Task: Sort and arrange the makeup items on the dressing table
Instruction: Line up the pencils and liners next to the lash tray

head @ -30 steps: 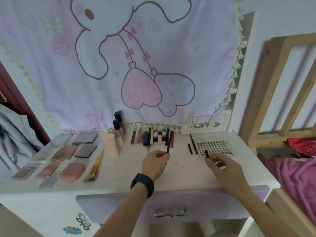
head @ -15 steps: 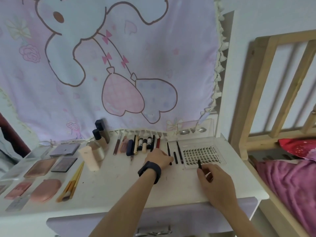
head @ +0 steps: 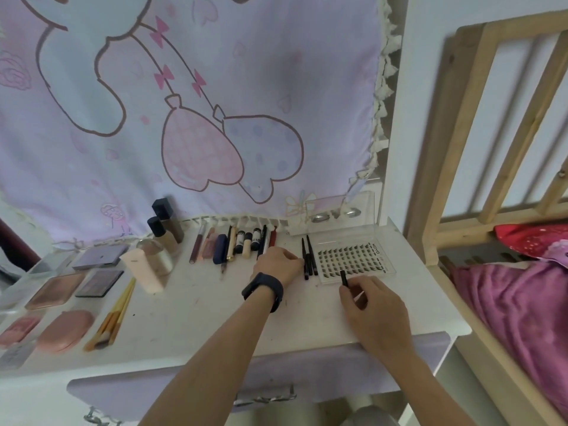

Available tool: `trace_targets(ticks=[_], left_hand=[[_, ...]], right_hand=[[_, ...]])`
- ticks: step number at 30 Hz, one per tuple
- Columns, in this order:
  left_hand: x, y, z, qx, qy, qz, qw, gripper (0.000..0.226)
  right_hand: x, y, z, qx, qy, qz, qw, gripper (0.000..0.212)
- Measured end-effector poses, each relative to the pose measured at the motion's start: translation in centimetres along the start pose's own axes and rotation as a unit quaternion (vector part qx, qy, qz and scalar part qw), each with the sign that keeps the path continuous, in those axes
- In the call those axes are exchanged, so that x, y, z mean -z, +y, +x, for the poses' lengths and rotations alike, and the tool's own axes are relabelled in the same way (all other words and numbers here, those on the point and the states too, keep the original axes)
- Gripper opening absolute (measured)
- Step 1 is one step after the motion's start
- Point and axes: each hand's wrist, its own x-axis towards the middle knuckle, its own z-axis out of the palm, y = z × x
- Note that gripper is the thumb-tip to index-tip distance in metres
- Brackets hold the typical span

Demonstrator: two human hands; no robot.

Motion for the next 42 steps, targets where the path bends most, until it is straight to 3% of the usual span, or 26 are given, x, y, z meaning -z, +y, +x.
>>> trace_targets(ticks=[31,39,42], left_hand=[[-0.9,0.6,2.2,-0.015,0.017,-0.018,1.000,0.025],[-0.4,0.8,1.2,-0.036,0.015,-0.011,0.999,0.011],[-0.2,0.9,-0.5,-0.087,-0.008,-0.102,0.991,0.008]], right_hand=[[-0.3,0.2,0.1,-0.004,-0.009,-0.024,1.000,0.006],[-0.3,0.5,0.0,0.007,-0.004,-0.022,1.000,0.008],[-0.3,0.4,0.1,0.013,-0.016,-0.029,0.999,0.014]])
